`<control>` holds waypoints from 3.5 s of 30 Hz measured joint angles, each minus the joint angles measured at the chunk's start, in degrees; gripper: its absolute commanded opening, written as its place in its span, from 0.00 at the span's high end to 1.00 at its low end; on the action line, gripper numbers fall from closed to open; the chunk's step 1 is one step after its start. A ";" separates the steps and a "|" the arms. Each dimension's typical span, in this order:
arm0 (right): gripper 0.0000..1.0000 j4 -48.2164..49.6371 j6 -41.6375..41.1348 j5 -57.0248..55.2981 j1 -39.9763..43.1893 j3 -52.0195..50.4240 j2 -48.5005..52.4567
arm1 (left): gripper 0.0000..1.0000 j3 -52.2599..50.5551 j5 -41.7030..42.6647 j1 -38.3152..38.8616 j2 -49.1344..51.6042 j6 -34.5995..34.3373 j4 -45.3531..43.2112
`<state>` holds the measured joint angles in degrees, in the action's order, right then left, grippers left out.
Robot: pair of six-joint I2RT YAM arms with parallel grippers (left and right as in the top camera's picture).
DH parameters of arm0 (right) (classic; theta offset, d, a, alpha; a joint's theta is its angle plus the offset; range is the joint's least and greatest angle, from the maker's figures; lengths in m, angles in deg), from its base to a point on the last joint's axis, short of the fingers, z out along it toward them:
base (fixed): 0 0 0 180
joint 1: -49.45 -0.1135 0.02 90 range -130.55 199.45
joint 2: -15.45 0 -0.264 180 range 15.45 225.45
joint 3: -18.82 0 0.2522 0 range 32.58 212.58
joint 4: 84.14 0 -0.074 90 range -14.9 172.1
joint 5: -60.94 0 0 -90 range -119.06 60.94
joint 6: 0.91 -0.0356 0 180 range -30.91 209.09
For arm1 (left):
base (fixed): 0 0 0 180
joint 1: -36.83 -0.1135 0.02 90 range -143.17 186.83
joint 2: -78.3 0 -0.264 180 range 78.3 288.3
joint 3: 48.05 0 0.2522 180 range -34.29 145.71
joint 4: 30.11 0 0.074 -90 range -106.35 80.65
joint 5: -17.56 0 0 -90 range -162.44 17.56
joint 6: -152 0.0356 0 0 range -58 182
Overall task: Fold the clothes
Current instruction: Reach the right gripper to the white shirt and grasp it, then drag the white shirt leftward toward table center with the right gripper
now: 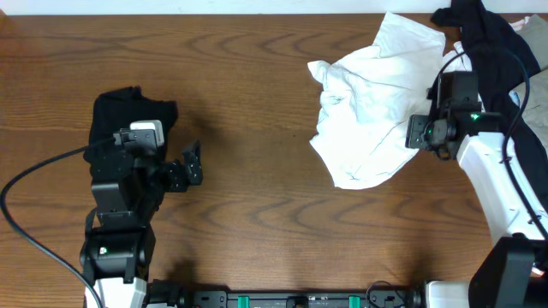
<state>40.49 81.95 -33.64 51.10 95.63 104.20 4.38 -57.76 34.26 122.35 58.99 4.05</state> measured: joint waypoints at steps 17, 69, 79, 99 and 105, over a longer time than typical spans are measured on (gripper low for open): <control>0.52 20.39 -2.05 6.73 -0.07 -21.97 0.00 | 0.01 0.00 0.00 0.00 1.70 -0.02 -0.02; 0.32 16.87 -11.80 -1.05 -11.93 -19.47 -1.49 | 0.02 0.00 0.00 0.00 5.35 -0.04 -3.78; 0.33 24.41 -11.80 -1.03 -11.93 -25.11 -1.20 | 0.02 0.00 0.00 0.00 5.33 -0.07 -3.82; 0.99 27.41 -10.49 13.49 -17.18 -13.31 1.84 | 0.02 0.00 0.00 0.00 5.33 -0.07 -3.82; 0.99 28.81 -9.75 15.91 -29.49 -1.86 0.31 | 0.02 0.00 0.00 0.00 5.35 -0.07 -4.37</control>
<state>69.30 72.21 -17.73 21.62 93.77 104.50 4.38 -57.76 34.26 127.71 58.92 -0.32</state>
